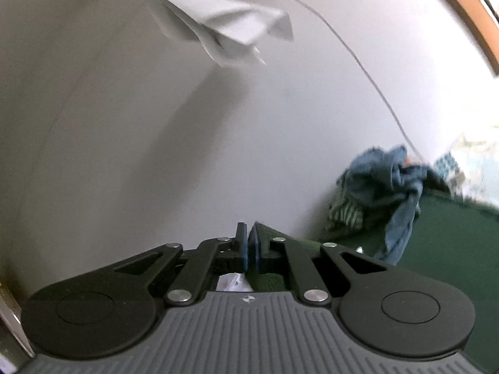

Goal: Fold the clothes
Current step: 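Release the sleeve and smooth the folded sweater with the left gripper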

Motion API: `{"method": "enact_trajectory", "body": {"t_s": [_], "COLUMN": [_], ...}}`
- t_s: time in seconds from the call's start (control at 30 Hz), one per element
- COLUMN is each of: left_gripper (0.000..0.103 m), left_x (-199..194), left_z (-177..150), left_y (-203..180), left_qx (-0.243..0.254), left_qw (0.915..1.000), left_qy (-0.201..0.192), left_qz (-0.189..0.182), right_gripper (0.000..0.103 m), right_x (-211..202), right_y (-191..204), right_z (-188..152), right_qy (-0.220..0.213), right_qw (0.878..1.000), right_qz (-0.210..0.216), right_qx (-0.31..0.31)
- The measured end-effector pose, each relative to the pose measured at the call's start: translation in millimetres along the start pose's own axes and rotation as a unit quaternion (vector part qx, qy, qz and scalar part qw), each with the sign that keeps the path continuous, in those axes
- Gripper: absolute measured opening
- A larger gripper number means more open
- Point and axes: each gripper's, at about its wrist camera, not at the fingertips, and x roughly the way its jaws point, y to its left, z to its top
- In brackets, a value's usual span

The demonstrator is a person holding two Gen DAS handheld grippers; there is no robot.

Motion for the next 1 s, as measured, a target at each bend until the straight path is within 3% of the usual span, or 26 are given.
{"method": "enact_trajectory", "body": {"t_s": [0.1, 0.2, 0.27, 0.37, 0.43, 0.57, 0.8, 0.9, 1.0], "left_gripper": [0.033, 0.033, 0.033, 0.036, 0.036, 0.039, 0.046, 0.046, 0.047], "left_x": [1.1, 1.6, 2.0, 3.7, 3.8, 2.5, 4.4, 6.5, 8.4], "left_z": [3.4, -0.7, -3.4, -10.6, -18.0, -30.3, -41.7, -40.0, -39.6], "left_y": [25.7, 39.8, 49.1, 57.8, 58.1, 60.0, 61.0, 60.7, 60.0], "left_qx": [-0.019, -0.018, -0.017, -0.012, -0.007, -0.007, -0.011, -0.011, -0.006], "left_qw": [0.9996, 0.9995, 0.9992, 0.9985, 0.9980, 0.9970, 0.9961, 0.9961, 0.9962], "left_qy": [-0.006, 0.007, 0.015, 0.032, 0.040, 0.050, 0.059, 0.057, 0.056], "left_qz": [0.018, 0.026, 0.032, 0.043, 0.049, 0.058, 0.064, 0.066, 0.067], "right_gripper": [0.000, 0.001, 0.006, 0.014, 0.038, 0.040, 0.040, 0.039, 0.038], "right_x": [-22.4, -26.6, -24.7, -12.1, -1.8, 8.4, 14.8, 7.0, 8.6], "right_y": [-2.6, -15.0, -25.1, -39.0, -49.7, -78.7, -88.4, -74.8, -72.9], "right_z": [-11.9, -35.4, -53.5, -85.8, -106.6, -133.9, -152.5, -148.3, -150.4], "right_qy": [0.014, 0.064, 0.108, 0.176, 0.212, 0.260, 0.300, 0.281, 0.287], "right_qw": [1.000, 0.995, 0.987, 0.961, 0.940, 0.910, 0.900, 0.908, 0.909], "right_qz": [-0.010, -0.070, -0.116, -0.190, -0.232, -0.290, -0.276, -0.255, -0.240], "right_qx": [0.004, -0.013, -0.032, -0.093, -0.131, -0.144, -0.155, -0.178, -0.185]}}
